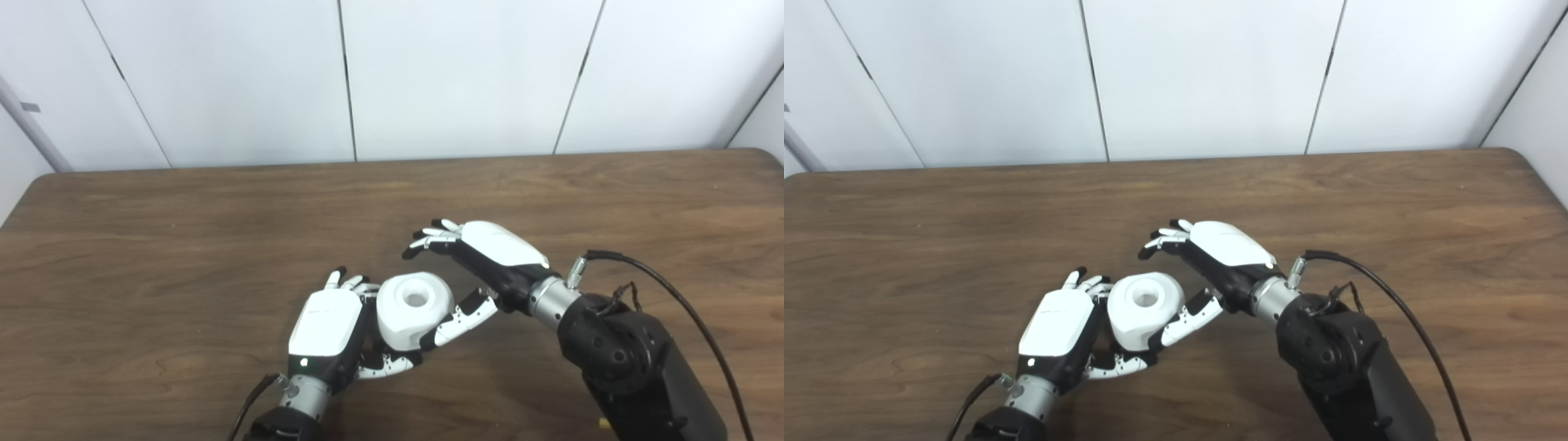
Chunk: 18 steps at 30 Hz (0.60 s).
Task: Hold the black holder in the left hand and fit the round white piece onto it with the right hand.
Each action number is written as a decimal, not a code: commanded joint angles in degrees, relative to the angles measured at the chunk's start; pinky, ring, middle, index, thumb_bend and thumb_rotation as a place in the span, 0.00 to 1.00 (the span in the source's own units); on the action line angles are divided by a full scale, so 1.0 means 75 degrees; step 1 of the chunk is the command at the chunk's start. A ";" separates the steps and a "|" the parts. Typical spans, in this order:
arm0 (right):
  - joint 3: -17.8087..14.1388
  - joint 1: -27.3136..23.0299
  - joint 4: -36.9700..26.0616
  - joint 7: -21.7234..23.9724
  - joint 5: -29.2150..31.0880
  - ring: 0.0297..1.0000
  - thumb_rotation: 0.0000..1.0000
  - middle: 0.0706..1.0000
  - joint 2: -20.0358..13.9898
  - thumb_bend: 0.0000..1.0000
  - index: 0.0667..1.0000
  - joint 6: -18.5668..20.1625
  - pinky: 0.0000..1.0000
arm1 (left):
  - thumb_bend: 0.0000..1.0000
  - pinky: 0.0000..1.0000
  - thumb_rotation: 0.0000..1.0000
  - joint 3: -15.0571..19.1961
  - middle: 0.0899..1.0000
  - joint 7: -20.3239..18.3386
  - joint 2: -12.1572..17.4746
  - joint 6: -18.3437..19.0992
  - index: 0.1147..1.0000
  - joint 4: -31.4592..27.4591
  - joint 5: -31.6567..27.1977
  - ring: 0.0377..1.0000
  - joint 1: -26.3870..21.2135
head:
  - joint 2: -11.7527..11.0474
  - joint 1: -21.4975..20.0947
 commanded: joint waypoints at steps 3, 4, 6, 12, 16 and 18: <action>-0.0101 -0.0267 -0.0247 0.0099 -0.0037 1.00 0.40 0.95 -0.0072 1.00 0.82 0.0016 1.00 | 0.52 1.00 0.05 -0.0127 0.75 -0.0277 0.0083 -0.0117 0.42 0.0123 0.0016 0.88 0.0078 | 0.0014 -0.0021; -0.0118 -0.0277 -0.0272 0.0141 -0.0023 1.00 0.40 0.95 -0.0097 1.00 0.82 0.0034 1.00 | 0.52 1.00 0.05 -0.0125 0.75 -0.0262 0.0086 -0.0124 0.42 0.0138 0.0016 0.88 0.0074 | 0.0014 -0.0021; -0.0149 -0.0292 -0.0336 0.0228 -0.0033 1.00 0.40 0.95 -0.0148 1.00 0.81 0.0076 1.00 | 0.52 1.00 0.05 -0.0110 0.75 -0.0225 0.0075 -0.0134 0.42 0.0155 -0.0019 0.88 0.0072 | 0.0016 -0.0018; -0.0314 -0.0247 -0.0623 0.0450 -0.0065 1.00 0.39 0.94 -0.0347 1.00 0.79 0.0163 1.00 | 0.52 1.00 0.05 -0.0112 0.75 -0.0245 0.0084 -0.0109 0.42 0.0172 0.0009 0.88 0.0060 | 0.0007 -0.0033; -0.0504 -0.0181 -0.0796 0.0530 0.0042 1.00 0.41 0.95 -0.0525 1.00 0.80 0.0197 1.00 | 0.52 1.00 0.05 -0.0108 0.75 -0.0181 0.0091 -0.0136 0.42 0.0200 0.0006 0.88 0.0063 | -0.0008 -0.0048; -0.0597 -0.0151 -0.0868 0.0546 0.0084 1.00 0.41 0.95 -0.0578 1.00 0.80 0.0201 1.00 | 0.52 1.00 0.05 -0.0099 0.75 -0.0187 0.0095 -0.0133 0.42 0.0204 -0.0014 0.88 0.0065 | -0.0013 -0.0059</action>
